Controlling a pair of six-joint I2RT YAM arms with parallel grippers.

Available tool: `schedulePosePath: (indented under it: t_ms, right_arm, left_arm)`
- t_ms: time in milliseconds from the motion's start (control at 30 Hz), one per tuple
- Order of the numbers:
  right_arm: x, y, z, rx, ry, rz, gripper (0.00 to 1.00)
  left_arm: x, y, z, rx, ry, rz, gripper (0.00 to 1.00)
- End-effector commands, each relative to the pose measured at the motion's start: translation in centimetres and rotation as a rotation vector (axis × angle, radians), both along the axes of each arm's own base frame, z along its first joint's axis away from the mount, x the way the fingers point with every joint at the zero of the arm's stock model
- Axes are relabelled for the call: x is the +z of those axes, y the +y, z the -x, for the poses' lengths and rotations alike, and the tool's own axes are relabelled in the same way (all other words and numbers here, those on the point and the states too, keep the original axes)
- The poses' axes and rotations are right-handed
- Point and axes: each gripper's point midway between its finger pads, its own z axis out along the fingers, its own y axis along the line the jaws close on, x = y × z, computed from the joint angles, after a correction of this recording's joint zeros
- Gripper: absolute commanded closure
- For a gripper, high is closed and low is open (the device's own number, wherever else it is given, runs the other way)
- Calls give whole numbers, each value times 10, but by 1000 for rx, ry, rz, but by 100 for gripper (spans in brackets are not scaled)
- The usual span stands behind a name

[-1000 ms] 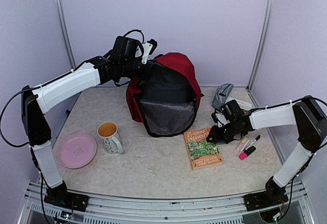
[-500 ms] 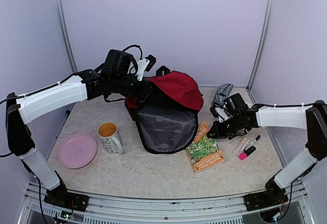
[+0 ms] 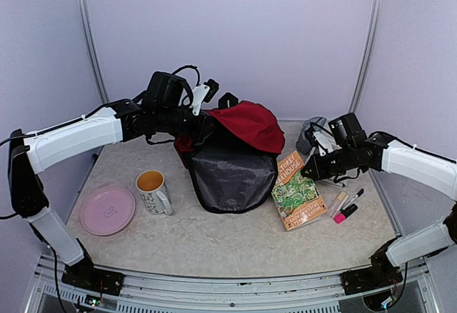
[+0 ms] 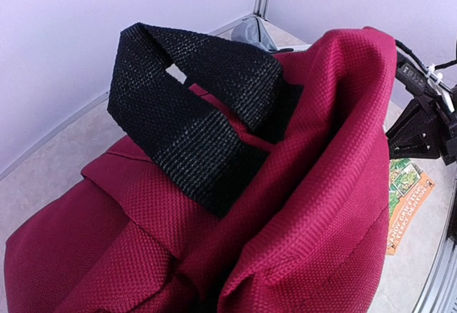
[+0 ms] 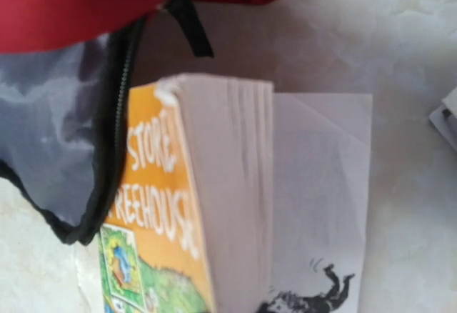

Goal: Pack the student bag
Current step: Place the student bag at the center of the board, then pick up the book from the center of the board.

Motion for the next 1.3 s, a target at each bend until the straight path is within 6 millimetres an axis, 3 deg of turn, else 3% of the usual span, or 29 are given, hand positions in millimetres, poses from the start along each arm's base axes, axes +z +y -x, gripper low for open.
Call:
schedulePosePath:
  t_ms: [0, 67, 100, 200, 267, 367, 533, 733, 800, 900, 967, 1033, 1133, 1267]
  right_arm:
    - [39, 3, -5, 3, -92, -89, 100]
    - [41, 1, -3, -3, -97, -103, 100]
    - [45, 0, -2, -7, -106, -111, 100]
    - [62, 1, 2, 15, -147, -165, 100]
    - [70, 2, 5, 32, -172, -211, 100]
    - [69, -2, 6, 33, -178, -254, 100]
    - [60, -11, 9, 15, -173, -306, 100]
    - [51, -14, 9, 6, -165, -360, 100]
    - [49, -8, 8, 21, -165, -403, 100]
    - [40, -3, 4, 37, -142, -419, 100]
    - [39, -2, 2, 40, -137, -410, 100]
    - [39, -4, 0, 34, -142, -400, 100]
    - [37, -13, -3, -15, -140, -348, 100]
    - [33, -42, -3, -131, -121, -269, 100]
  left_arm:
    - [-6, -1, 0, -13, 8, 1, 100]
    - [-12, -2, -1, -11, 17, -8, 100]
    - [-15, -3, -1, -15, 21, -11, 95]
    - [-15, -9, 7, -68, 11, -6, 50]
    - [-4, -15, 17, -123, -19, 20, 39]
    - [18, -25, 42, -254, -79, 74, 24]
    - [50, -41, 102, -504, -188, 120, 2]
    - [82, -42, 116, -500, -227, 167, 1]
    - [84, -52, 134, -517, -228, 140, 1]
    - [86, -66, 179, -583, -238, 117, 1]
    - [77, -76, 205, -646, -167, 166, 7]
    - [47, -87, 217, -688, -21, 229, 20]
    - [-9, -106, 216, -683, 160, 233, 38]
    - [-28, -129, 210, -681, 189, 268, 47]
